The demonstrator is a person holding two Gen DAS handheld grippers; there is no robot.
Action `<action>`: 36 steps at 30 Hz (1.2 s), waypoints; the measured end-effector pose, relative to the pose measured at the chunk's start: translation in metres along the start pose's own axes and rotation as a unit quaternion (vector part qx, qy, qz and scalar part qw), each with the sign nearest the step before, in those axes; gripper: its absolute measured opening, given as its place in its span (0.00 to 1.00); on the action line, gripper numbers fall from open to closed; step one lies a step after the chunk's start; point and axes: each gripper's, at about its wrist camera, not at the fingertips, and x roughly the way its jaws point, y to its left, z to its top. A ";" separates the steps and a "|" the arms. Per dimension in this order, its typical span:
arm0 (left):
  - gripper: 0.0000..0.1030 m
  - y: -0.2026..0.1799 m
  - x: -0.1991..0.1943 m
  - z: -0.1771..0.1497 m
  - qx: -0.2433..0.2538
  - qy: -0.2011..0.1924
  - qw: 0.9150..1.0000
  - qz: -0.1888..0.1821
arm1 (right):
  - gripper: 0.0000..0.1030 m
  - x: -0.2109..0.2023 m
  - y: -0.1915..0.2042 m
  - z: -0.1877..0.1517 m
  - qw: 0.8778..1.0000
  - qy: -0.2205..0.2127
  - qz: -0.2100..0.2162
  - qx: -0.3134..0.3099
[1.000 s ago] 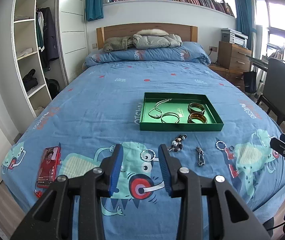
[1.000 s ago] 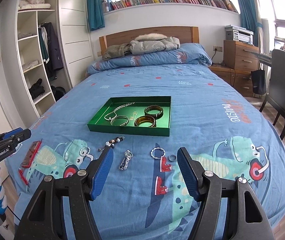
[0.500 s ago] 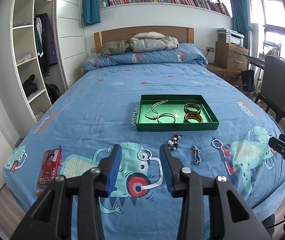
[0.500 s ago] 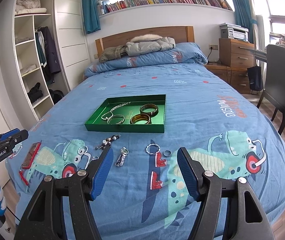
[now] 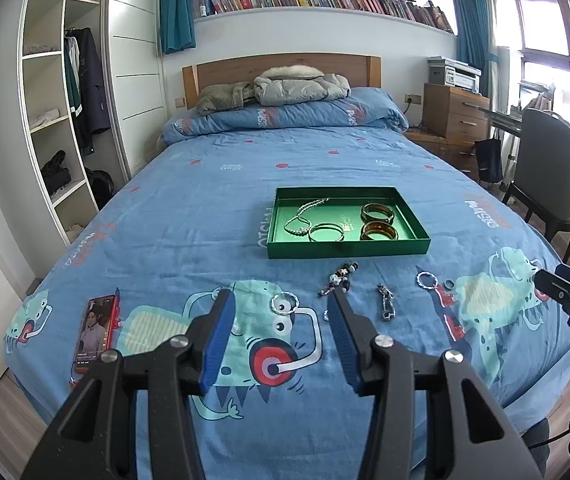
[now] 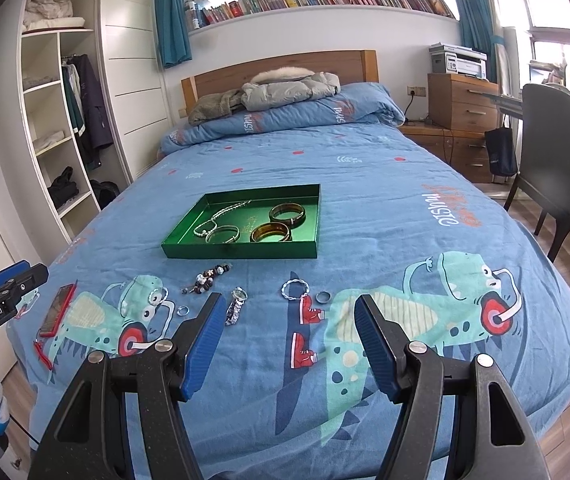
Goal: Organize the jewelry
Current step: 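Lower the left tool toward the small silver ring while the right tool approaches the silver watch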
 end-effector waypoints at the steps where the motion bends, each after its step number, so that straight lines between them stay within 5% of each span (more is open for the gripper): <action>1: 0.44 0.001 0.000 -0.001 0.000 0.001 1.000 0.000 | 0.64 0.000 0.001 -0.001 1.000 0.001 -0.001 -0.001; 36: 0.44 0.058 0.069 -0.044 -0.057 0.064 0.996 -0.008 | 0.64 0.057 -0.007 -0.014 0.999 0.041 0.003 0.014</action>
